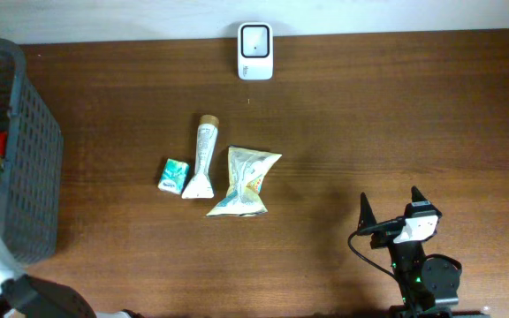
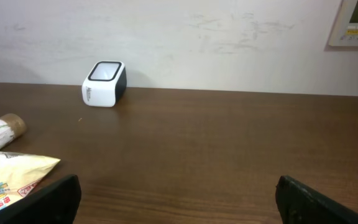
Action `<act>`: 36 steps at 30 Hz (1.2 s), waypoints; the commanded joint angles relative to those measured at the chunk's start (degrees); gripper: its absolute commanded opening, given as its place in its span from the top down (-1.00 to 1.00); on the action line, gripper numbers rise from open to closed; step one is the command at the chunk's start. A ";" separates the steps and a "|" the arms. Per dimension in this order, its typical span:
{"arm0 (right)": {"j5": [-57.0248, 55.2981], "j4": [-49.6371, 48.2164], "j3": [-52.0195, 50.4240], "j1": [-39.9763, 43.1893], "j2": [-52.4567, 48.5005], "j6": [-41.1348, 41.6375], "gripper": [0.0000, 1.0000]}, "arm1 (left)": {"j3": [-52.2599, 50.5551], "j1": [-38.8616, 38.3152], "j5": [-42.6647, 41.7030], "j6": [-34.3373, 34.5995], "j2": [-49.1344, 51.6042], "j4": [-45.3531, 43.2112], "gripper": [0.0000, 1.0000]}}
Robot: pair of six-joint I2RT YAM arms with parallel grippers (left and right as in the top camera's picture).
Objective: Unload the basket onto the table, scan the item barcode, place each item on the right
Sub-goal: 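Reach the left gripper into the basket and grasp the red pasta package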
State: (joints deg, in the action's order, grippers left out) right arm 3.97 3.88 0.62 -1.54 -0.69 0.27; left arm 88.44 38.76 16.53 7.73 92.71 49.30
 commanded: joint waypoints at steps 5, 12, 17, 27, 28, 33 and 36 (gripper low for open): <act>0.31 0.24 -0.31 -0.33 0.33 0.68 -0.97 | -11.10 0.15 1.25 -18.34 4.33 -13.42 -0.88; 0.31 0.24 -0.31 -0.33 0.33 0.68 -0.97 | -10.21 0.42 -0.76 -22.67 8.41 -18.21 -0.89; 0.31 0.24 -0.31 -0.33 0.33 0.68 -0.97 | -3.56 1.33 -1.14 -22.58 12.68 -13.75 -0.85; 0.31 0.24 -0.31 -0.33 0.33 0.68 -0.97 | 7.72 1.60 -5.73 -20.70 18.99 -4.24 -0.89; 0.31 0.24 -0.31 -0.33 0.33 0.68 -0.97 | 7.72 1.68 -4.61 -20.65 19.85 -3.82 -0.90; 0.31 0.24 -0.31 -0.33 0.33 0.68 -0.97 | 7.72 2.47 0.02 -20.68 25.73 -2.51 -0.90; 0.31 0.24 -0.31 -0.33 0.33 0.68 -0.97 | 7.72 3.02 0.07 -21.77 27.96 -4.17 -0.92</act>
State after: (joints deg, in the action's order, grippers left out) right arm 3.97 3.88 0.62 -1.54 -0.69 0.32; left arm 95.88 40.84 15.07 -13.69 118.56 46.35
